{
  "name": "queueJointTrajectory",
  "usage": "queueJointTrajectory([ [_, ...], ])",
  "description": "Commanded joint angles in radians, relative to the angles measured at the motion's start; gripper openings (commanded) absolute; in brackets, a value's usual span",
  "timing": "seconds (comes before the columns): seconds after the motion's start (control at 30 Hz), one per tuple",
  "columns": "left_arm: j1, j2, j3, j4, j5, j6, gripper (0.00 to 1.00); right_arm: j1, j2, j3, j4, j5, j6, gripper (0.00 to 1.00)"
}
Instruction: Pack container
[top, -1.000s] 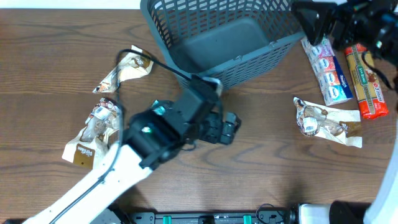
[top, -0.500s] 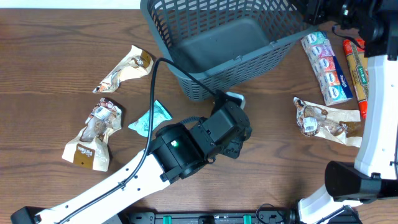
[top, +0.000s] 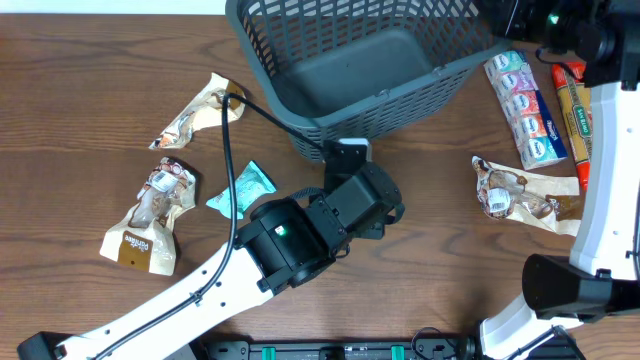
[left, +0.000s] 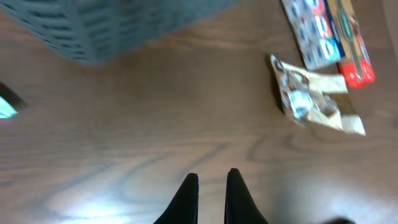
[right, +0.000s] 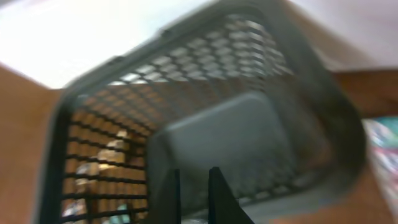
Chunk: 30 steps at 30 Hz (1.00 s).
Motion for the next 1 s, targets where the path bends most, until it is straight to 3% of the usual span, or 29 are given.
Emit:
queueJointTrajectory([
  [0.0,0.003,-0.005,0.010,0.000,-0.102,-0.016,0.06,-0.008,0.028,-0.021,-0.027,0.192,-0.004,0.01],
  [0.67,-0.098,0.086,0.020,0.001,-0.086,0.021,0.06,0.038,0.146,-0.027,0.064,0.016,-0.074,0.01],
  [0.97,-0.097,0.080,0.022,0.015,-0.138,0.126,0.06,0.066,0.210,-0.027,0.055,0.026,-0.117,0.01],
])
